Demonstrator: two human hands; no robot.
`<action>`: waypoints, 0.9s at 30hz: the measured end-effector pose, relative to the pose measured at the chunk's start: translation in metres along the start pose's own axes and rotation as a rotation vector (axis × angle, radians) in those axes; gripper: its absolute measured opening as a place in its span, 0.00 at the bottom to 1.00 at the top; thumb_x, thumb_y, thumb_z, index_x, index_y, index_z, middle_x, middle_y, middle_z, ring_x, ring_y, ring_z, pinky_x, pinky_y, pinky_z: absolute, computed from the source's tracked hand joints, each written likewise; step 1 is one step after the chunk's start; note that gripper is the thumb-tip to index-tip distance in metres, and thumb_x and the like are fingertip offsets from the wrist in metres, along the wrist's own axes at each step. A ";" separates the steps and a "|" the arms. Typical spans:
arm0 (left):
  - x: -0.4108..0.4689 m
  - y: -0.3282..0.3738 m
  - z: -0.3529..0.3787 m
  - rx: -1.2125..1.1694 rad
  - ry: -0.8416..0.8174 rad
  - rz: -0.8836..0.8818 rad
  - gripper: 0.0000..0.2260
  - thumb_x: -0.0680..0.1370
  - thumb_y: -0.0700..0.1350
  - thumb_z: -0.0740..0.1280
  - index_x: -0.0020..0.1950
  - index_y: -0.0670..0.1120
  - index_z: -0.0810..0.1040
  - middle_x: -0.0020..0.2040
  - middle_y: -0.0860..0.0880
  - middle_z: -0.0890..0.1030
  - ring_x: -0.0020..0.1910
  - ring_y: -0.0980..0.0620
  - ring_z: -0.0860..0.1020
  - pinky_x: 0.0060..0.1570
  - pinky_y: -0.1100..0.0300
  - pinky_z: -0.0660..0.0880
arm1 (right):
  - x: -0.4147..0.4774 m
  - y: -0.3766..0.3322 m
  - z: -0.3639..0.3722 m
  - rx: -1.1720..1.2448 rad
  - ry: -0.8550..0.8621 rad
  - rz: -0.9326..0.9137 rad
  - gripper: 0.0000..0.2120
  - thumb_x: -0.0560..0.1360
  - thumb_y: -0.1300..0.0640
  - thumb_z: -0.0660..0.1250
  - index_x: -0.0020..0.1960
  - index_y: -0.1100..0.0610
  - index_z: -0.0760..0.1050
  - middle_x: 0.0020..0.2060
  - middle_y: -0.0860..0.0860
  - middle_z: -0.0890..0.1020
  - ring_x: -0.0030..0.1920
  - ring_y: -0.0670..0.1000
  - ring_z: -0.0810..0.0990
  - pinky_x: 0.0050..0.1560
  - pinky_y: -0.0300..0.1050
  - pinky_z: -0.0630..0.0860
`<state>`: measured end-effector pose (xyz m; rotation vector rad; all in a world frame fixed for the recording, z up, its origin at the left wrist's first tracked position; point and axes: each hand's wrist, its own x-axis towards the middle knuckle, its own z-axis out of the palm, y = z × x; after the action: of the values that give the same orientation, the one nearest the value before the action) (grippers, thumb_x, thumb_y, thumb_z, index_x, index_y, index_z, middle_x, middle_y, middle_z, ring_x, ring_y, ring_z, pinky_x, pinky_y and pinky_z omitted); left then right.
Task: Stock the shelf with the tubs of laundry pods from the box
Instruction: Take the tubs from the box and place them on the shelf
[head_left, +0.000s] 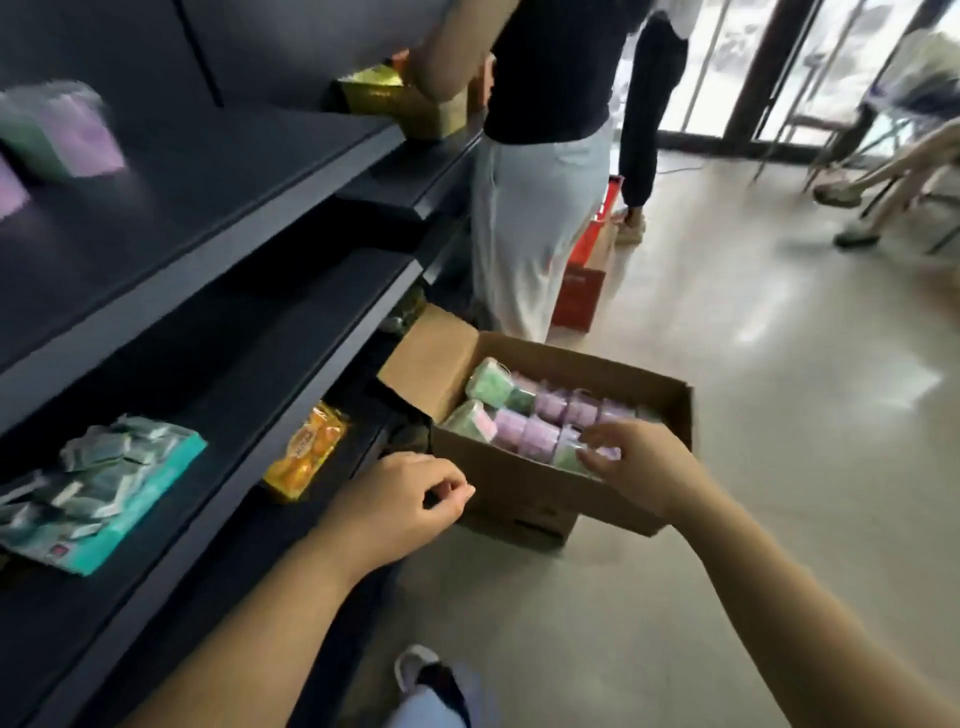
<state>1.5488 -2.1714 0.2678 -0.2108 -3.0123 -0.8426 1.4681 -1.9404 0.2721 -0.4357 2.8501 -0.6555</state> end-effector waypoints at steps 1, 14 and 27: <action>0.018 -0.004 0.013 -0.008 -0.062 -0.012 0.19 0.72 0.60 0.58 0.47 0.49 0.81 0.42 0.53 0.81 0.44 0.56 0.76 0.46 0.55 0.74 | 0.008 0.017 0.004 0.001 -0.021 0.058 0.12 0.76 0.52 0.64 0.54 0.56 0.80 0.52 0.53 0.83 0.52 0.55 0.80 0.53 0.48 0.75; 0.261 -0.122 0.146 -0.265 -0.508 -0.501 0.06 0.77 0.46 0.64 0.47 0.46 0.79 0.48 0.48 0.81 0.51 0.50 0.77 0.48 0.61 0.68 | 0.175 0.165 0.074 0.102 -0.345 0.641 0.12 0.75 0.52 0.63 0.55 0.54 0.78 0.54 0.51 0.81 0.56 0.54 0.78 0.53 0.44 0.73; 0.365 -0.186 0.263 -0.304 -0.436 -1.104 0.12 0.77 0.42 0.61 0.54 0.36 0.77 0.54 0.37 0.78 0.53 0.42 0.75 0.44 0.61 0.62 | 0.314 0.283 0.173 0.164 -0.640 0.682 0.15 0.75 0.55 0.66 0.60 0.59 0.76 0.58 0.57 0.79 0.59 0.57 0.76 0.57 0.45 0.70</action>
<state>1.1706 -2.1461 -0.0375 1.5832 -3.2028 -1.4108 1.1465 -1.8668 -0.0440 0.3049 2.1049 -0.4835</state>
